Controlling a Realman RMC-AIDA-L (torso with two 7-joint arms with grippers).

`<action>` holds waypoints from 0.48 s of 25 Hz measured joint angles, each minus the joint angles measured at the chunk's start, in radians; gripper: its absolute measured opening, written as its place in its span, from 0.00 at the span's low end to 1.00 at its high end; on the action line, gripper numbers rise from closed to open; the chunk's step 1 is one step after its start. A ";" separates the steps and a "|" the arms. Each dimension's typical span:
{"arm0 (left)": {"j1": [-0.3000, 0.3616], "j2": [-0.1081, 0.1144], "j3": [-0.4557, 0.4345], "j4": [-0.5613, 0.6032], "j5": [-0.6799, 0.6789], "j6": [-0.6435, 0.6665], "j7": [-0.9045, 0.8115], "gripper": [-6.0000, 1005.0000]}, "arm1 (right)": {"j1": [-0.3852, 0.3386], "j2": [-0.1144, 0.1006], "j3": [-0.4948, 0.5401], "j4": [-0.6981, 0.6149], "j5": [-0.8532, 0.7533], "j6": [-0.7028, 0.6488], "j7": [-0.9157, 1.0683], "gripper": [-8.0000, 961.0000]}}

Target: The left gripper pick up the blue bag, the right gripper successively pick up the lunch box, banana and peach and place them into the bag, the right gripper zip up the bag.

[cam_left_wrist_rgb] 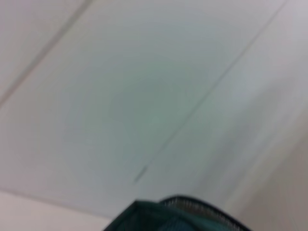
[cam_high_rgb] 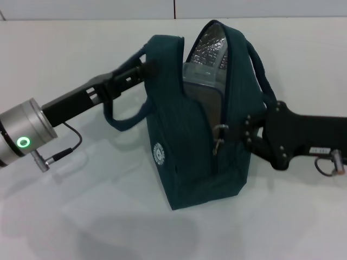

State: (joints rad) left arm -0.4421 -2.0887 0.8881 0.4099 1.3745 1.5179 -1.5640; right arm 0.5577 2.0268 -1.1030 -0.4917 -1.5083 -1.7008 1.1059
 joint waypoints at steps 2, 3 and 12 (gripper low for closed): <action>0.001 0.002 -0.007 -0.011 -0.021 0.001 0.019 0.76 | 0.008 0.001 0.000 0.000 0.022 0.014 0.000 0.01; 0.003 0.004 -0.008 -0.011 -0.028 0.001 0.023 0.80 | 0.012 0.001 0.000 0.000 0.038 0.022 0.000 0.01; 0.027 0.010 -0.021 -0.006 -0.072 -0.002 0.038 0.89 | 0.093 0.001 -0.072 0.007 0.214 0.128 0.008 0.01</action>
State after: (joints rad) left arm -0.4146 -2.0786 0.8669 0.4036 1.3021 1.5162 -1.5260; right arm 0.6511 2.0279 -1.1748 -0.4847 -1.2943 -1.5731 1.1137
